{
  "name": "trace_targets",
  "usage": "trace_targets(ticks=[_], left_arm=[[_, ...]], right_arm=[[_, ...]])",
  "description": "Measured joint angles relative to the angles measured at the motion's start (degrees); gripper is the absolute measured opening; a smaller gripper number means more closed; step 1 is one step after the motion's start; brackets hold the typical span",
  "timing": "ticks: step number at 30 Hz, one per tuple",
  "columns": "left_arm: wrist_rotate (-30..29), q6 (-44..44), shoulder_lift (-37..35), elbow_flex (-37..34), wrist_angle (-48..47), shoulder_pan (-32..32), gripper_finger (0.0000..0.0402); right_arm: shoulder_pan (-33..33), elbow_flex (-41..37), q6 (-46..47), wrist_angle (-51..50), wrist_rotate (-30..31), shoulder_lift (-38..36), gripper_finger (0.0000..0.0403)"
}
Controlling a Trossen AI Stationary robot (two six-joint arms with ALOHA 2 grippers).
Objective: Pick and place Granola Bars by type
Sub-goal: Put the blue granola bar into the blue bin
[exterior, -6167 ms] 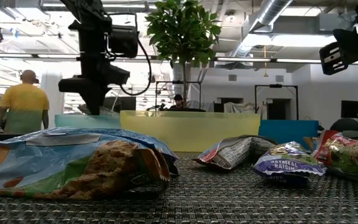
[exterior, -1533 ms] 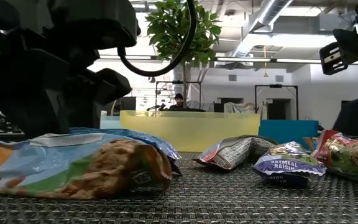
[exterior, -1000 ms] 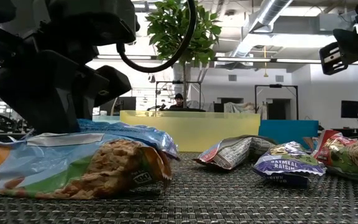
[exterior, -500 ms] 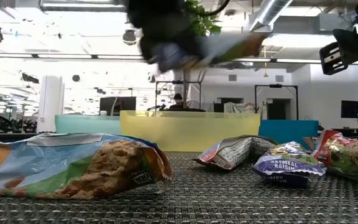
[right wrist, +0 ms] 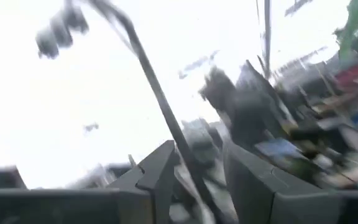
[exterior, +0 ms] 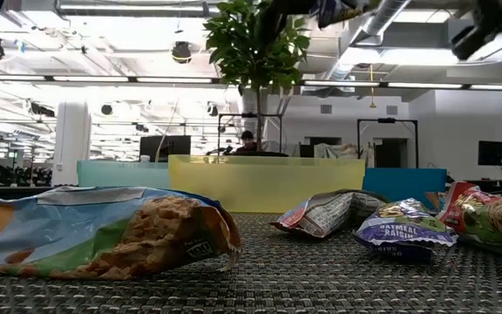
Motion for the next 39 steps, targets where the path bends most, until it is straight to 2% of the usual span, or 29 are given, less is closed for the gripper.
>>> trace_targets(ticks=[5, 10, 13, 17, 23, 26, 34, 39], left_arm=[[-0.04, -0.14, 0.01, 0.82, 4.45, 2.29, 0.0015], [0.36, -0.12, 0.05, 0.8, 8.5, 3.42, 0.0013], [0.43, -0.1, 0.05, 0.77, 10.28, 3.68, 0.0016], [0.46, -0.1, 0.05, 0.77, 10.97, 3.66, 0.0015], [0.85, -0.12, 0.05, 0.75, 10.86, 3.66, 0.0013], [0.85, -0.12, 0.05, 0.75, 11.37, 3.66, 0.0015], [0.81, -0.12, 0.08, 0.73, 15.79, 3.7, 0.0015], [0.79, -0.14, 0.08, 0.73, 16.22, 3.7, 0.0015]], right_arm=[[0.0, 0.03, 4.03, 10.86, 0.73, -0.05, 0.013], [0.04, 0.06, 6.35, 14.29, 1.15, -0.07, 0.013], [-0.04, 0.04, 5.2, 12.11, 4.54, 0.07, 0.013], [-0.08, 0.92, 8.05, 4.63, 13.59, 2.72, 0.013], [-1.88, 5.25, 9.42, 0.11, 17.38, 13.25, 0.0135], [-3.37, 7.75, 7.67, 0.87, 17.33, 17.86, 0.0157], [-7.39, 11.56, 9.45, 0.5, 16.93, 26.69, 0.0258], [-9.19, 13.87, 10.08, 0.64, 14.19, 30.5, 0.0281]])
